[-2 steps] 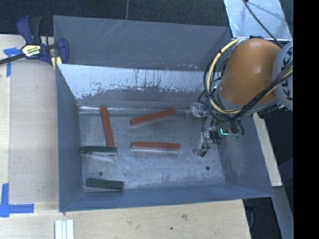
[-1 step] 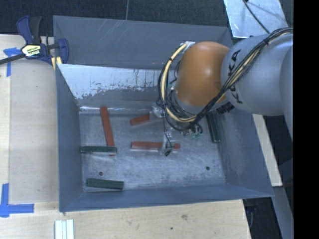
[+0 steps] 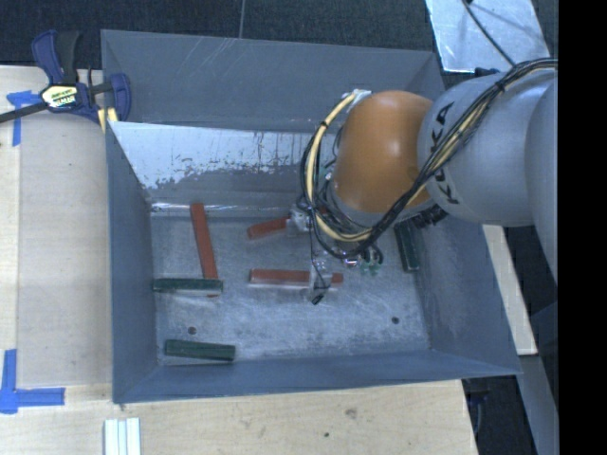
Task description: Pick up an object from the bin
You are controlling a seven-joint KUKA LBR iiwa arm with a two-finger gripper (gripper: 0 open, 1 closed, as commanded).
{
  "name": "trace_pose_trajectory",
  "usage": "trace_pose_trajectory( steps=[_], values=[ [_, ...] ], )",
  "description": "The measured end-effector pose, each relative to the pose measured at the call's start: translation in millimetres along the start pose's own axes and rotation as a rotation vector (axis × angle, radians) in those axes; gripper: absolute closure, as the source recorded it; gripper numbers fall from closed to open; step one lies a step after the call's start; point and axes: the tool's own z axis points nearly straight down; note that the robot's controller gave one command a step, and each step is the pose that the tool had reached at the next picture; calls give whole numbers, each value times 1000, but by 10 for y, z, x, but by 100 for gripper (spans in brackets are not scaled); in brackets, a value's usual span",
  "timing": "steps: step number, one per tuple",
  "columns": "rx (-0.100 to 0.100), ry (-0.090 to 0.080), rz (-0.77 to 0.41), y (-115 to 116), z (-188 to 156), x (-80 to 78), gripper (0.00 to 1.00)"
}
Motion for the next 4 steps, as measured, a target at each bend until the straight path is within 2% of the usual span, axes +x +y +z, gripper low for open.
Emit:
trace_pose_trajectory(
  steps=[1,2,3,4],
  values=[
    [0,-7,236,-105,-147,-40,0],
    [1,2,233,24,581,31,0],
    [1,-3,232,19,572,19,0],
    [0,-6,231,21,559,9,100]
  ],
)
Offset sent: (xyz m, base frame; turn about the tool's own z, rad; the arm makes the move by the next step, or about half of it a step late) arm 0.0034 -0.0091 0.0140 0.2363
